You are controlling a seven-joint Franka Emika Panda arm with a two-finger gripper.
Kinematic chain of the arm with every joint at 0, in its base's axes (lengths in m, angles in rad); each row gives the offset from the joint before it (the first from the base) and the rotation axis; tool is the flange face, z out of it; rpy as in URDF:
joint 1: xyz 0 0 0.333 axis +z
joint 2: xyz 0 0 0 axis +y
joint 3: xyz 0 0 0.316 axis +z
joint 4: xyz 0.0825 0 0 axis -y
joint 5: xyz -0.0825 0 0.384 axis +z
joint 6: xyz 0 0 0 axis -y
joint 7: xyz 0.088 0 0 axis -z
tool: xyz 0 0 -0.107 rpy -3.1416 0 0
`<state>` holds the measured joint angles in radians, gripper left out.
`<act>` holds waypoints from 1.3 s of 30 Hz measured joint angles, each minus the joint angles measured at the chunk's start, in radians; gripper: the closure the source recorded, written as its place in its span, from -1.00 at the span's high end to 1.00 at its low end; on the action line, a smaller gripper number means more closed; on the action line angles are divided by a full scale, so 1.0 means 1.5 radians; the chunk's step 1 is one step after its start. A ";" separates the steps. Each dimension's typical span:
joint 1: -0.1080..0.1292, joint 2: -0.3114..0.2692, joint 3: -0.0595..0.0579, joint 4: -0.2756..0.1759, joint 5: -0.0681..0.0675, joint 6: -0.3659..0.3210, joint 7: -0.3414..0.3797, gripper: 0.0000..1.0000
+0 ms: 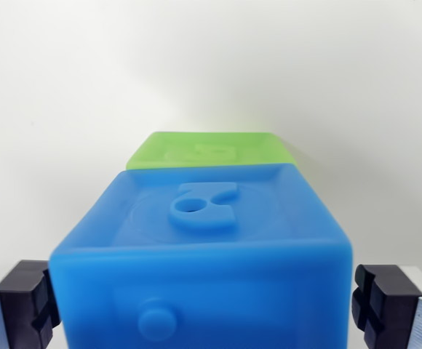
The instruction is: Stack cube
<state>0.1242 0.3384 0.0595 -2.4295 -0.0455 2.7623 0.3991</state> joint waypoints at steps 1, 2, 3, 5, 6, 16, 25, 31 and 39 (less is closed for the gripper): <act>0.000 0.000 0.000 0.000 0.000 0.000 0.000 1.00; 0.000 0.000 0.000 0.000 0.000 0.000 0.000 1.00; 0.000 0.000 0.000 0.000 0.000 0.000 0.000 1.00; 0.000 0.000 0.000 0.000 0.000 0.000 0.000 1.00; 0.000 0.000 0.000 0.000 0.000 0.000 0.000 1.00; 0.000 -0.009 0.000 -0.001 0.000 -0.008 -0.001 1.00; -0.001 -0.043 0.002 -0.005 0.004 -0.036 -0.004 1.00; -0.001 -0.073 0.003 -0.006 0.010 -0.064 -0.007 1.00; -0.001 -0.119 0.003 -0.007 0.016 -0.108 -0.011 1.00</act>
<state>0.1232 0.1592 0.0647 -2.4403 -0.0211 2.5997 0.3824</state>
